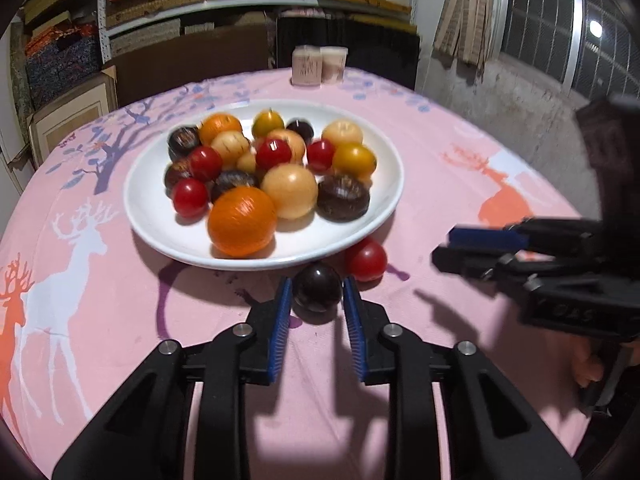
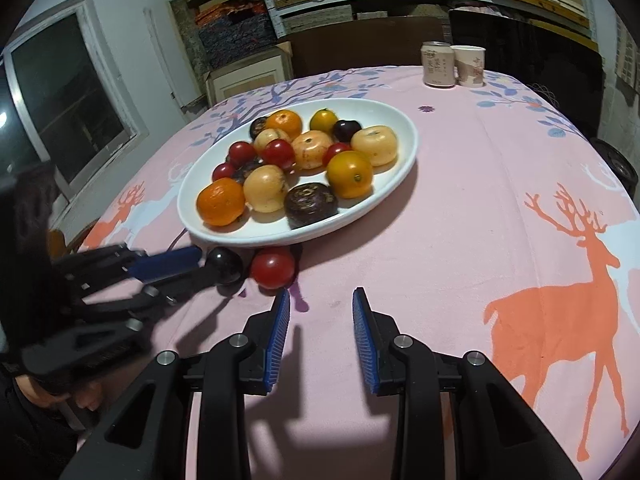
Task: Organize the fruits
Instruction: 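Grasp a dark plum with the left tool while the right tool grasps a red tomato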
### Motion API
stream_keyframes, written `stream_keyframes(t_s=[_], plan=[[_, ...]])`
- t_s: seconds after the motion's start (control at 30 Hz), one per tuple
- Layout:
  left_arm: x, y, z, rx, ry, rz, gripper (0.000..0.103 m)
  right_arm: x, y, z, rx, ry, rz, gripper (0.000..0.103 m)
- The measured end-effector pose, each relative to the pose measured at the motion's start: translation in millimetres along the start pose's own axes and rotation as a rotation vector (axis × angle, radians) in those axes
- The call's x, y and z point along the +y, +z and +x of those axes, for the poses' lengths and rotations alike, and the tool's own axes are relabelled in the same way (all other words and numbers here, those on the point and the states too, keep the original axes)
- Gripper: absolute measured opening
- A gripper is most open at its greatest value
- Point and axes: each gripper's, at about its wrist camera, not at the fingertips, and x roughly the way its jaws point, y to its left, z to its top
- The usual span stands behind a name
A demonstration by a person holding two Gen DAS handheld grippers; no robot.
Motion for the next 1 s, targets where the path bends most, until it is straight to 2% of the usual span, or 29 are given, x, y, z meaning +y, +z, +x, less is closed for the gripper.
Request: stream_keyframes(t_s=[0.1, 0.13, 0.2, 0.27, 0.37, 0.47, 0.53, 0.57, 0.6, 0.7, 0.73, 0.77, 0.8, 0.87, 1.0], plan=[[14.5, -0.8, -24.0, -0.097, -0.014, -0.065, 0.026, 17.3, 0.1, 2.5, 0.019, 0.004, -0.082, 0.033], [19.2, -0.9, -23.4, -0.094, -0.012, -0.083, 0.026, 22.6, 0.8, 3.8, 0.022, -0.008, -0.107, 0.033], [21.2, -1.5, -10.0, -0.032, -0.015, -0.093, 0.026, 29.4, 4.2, 7.4, 0.024, -0.038, -0.136, 0.033], [12.9, -4.9, 0.2, 0.021, -0.037, -0.055, 0.025, 25.5, 8.7, 7.0, 0.016, -0.049, -0.108, 0.033], [-4.2, -8.0, -0.1, 0.019, -0.077, 0.017, 0.025, 10.9, 12.4, -0.4, -0.015, -0.050, -0.044, 0.033], [-17.4, -8.9, 8.4, 0.036, -0.073, 0.065, 0.025, -4.5, 10.6, -7.6, -0.036, -0.056, 0.004, 0.033], [-26.2, -7.7, 17.3, 0.055, -0.061, 0.093, 0.031, -14.2, 8.8, -8.7, -0.036, -0.058, 0.031, 0.033], [-28.5, -7.3, 19.7, 0.057, -0.051, 0.101, 0.045, -19.4, 7.4, -8.6, -0.033, -0.058, 0.049, 0.033], [-29.9, -6.5, 23.4, 0.067, -0.044, 0.103, 0.051, -22.0, 6.2, -7.6, -0.029, -0.055, 0.061, 0.033], [-21.3, -4.4, 35.4, 0.114, -0.044, 0.057, 0.051, -26.9, 3.1, -4.0, -0.015, -0.046, 0.085, 0.033], [-15.8, -3.7, 36.9, 0.121, -0.047, 0.030, 0.047, -25.9, 1.8, -3.3, -0.013, -0.046, 0.082, 0.033], [-12.1, -3.4, 36.1, 0.120, -0.053, 0.016, 0.032, -24.6, 0.8, -2.4, -0.010, -0.046, 0.076, 0.033], [-11.5, -3.7, 33.5, 0.112, -0.058, 0.017, 0.030, -23.8, 0.2, -2.1, -0.009, -0.045, 0.073, 0.033], [-14.6, -5.7, 25.7, 0.088, -0.039, 0.042, 0.030, -20.5, -0.4, -2.1, -0.008, -0.037, 0.068, 0.033], [-7.9, -7.9, -0.5, 0.022, -0.068, 0.020, 0.030, -9.4, 0.3, -1.5, 0.003, -0.017, 0.032, 0.033]])
